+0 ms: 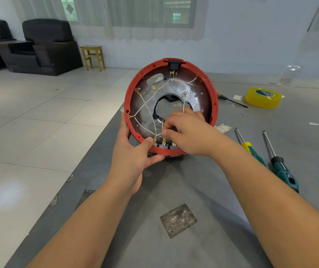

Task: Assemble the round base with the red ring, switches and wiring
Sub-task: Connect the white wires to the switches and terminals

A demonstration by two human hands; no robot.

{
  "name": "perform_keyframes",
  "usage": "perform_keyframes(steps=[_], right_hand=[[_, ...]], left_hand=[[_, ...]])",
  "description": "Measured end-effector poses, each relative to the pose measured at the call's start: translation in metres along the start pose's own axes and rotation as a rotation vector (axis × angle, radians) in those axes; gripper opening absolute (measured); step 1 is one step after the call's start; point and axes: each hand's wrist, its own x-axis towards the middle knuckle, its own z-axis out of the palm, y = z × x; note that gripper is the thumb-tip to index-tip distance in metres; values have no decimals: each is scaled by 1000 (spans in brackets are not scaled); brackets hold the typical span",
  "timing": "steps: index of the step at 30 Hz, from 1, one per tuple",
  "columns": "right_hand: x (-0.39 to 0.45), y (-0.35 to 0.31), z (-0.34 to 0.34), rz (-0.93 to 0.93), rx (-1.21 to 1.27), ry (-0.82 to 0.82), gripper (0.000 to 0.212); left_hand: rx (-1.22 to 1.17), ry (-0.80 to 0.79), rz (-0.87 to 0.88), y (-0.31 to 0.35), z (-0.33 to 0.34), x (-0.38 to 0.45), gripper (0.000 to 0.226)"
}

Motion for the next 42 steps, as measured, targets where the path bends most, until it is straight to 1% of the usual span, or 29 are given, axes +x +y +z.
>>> perform_keyframes(steps=[7,15,21,26,28,30,32,33,39,42], right_hand=[[1,3,1,0,19,9,19],[2,6,1,-16,60,27,15],[0,4,-2,-18,79,4,13],[0,2,-1,-25,39,18,13],[0,2,0,-15,36,17,15],[0,3,2,3,42,25,16],[0,4,4,22,43,46,18],[0,4,5,31,49,59,18],[1,0,11,47,74,110,17],[3,-5,14,52,60,128,16]], left_hand=[[-6,10,1,0,2,-1,94],[-31,17,4,-1,1,0,92],[-79,44,-13,-2,-1,1,89],[-84,47,-7,-2,-3,3,87],[-103,72,-28,-3,-2,3,87],[-132,107,-58,-6,-1,3,79],[-128,101,-95,-9,1,3,59],[-133,84,-114,-11,3,2,53],[-222,8,-168,-11,6,0,48],[-250,-5,-186,-10,4,0,51]])
